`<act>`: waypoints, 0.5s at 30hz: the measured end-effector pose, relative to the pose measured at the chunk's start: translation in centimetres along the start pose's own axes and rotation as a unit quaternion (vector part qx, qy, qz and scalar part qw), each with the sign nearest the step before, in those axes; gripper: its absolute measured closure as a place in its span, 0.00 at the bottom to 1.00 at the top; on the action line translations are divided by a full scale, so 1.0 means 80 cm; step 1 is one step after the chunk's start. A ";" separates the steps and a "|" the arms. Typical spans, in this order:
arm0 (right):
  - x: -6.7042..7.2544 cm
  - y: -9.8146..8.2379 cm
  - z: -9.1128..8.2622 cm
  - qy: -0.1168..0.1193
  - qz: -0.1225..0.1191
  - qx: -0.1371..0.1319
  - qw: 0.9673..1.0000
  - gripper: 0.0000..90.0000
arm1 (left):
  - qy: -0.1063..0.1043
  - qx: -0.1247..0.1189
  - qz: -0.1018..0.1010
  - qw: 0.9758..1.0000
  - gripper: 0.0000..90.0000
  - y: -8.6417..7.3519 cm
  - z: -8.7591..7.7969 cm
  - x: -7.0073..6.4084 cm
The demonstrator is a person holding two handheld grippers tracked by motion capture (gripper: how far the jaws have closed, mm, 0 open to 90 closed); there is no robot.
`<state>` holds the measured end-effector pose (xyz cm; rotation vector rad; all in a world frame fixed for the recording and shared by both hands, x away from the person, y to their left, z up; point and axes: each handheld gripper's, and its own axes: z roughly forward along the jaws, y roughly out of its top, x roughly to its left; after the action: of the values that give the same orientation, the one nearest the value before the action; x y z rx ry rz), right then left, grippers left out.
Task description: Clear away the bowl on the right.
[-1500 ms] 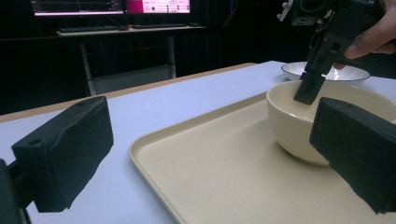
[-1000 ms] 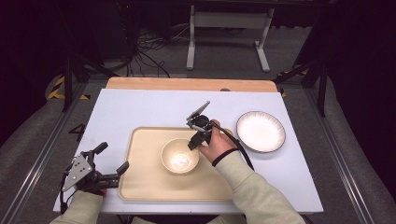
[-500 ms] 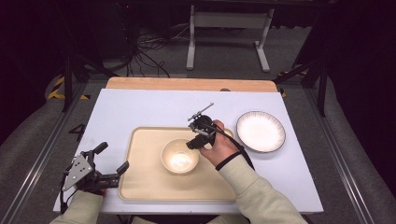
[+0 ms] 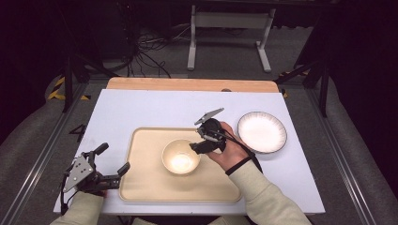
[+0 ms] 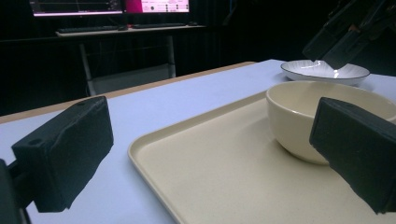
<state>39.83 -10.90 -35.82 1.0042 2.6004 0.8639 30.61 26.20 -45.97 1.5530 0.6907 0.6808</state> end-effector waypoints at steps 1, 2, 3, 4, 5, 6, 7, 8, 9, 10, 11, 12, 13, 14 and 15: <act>0.000 -0.002 -0.003 0.004 -0.002 -0.009 1.000 0.41 | 0.000 0.000 0.000 1.000 0.00 0.000 0.000 0.000; 0.001 -0.003 -0.005 0.006 -0.007 -0.020 1.000 0.39 | 0.000 0.000 0.000 1.000 0.00 0.000 0.000 0.000; 0.001 -0.005 -0.007 0.006 -0.012 -0.030 0.999 0.36 | -0.001 0.000 0.000 1.000 0.00 0.000 0.000 0.000; 0.002 -0.007 -0.009 0.009 -0.016 -0.042 0.999 0.35 | -0.001 0.000 0.000 1.000 0.00 0.000 0.000 0.000; 0.002 -0.010 -0.012 0.008 -0.022 -0.054 0.998 0.34 | 0.000 0.000 0.000 1.000 0.00 0.000 0.000 0.000; 0.002 -0.011 -0.013 0.009 -0.025 -0.060 0.998 0.33 | 0.000 0.000 0.000 1.000 0.00 0.000 0.000 0.000; 0.002 -0.013 -0.014 0.010 -0.030 -0.066 0.997 0.32 | -0.001 0.000 0.000 1.000 0.00 0.000 0.000 0.000; 0.002 -0.014 -0.016 0.010 -0.032 -0.072 0.997 0.32 | -0.001 0.000 0.001 1.000 0.00 0.000 0.000 0.000; 0.002 -0.016 -0.018 0.012 -0.038 -0.083 0.996 0.31 | -0.001 0.000 0.001 1.000 0.00 0.000 0.000 0.000; 0.003 -0.017 -0.021 0.013 -0.041 -0.088 0.995 0.30 | -0.001 0.000 0.002 1.000 0.00 0.000 0.000 0.000; 0.003 -0.019 -0.023 0.016 -0.047 -0.094 0.994 0.29 | -0.001 0.000 0.001 1.000 0.00 0.000 0.000 -0.001; 0.003 -0.020 -0.025 0.014 -0.050 -0.100 0.994 0.28 | -0.001 0.000 0.000 1.000 0.00 0.000 0.000 0.000; 0.003 -0.021 -0.028 0.013 -0.053 -0.106 0.993 0.28 | -0.001 0.000 0.001 1.000 0.00 0.000 0.000 0.000; 0.003 -0.022 -0.031 0.013 -0.056 -0.112 0.992 0.27 | -0.001 0.000 0.001 1.000 0.00 0.000 0.000 0.000; 0.003 -0.024 -0.033 0.012 -0.056 -0.117 0.992 0.26 | -0.001 0.000 0.001 1.000 0.00 0.000 0.000 0.000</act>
<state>37.54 -13.03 -34.82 0.7818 2.4743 1.1249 30.59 26.17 -45.97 1.5548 0.6881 0.6816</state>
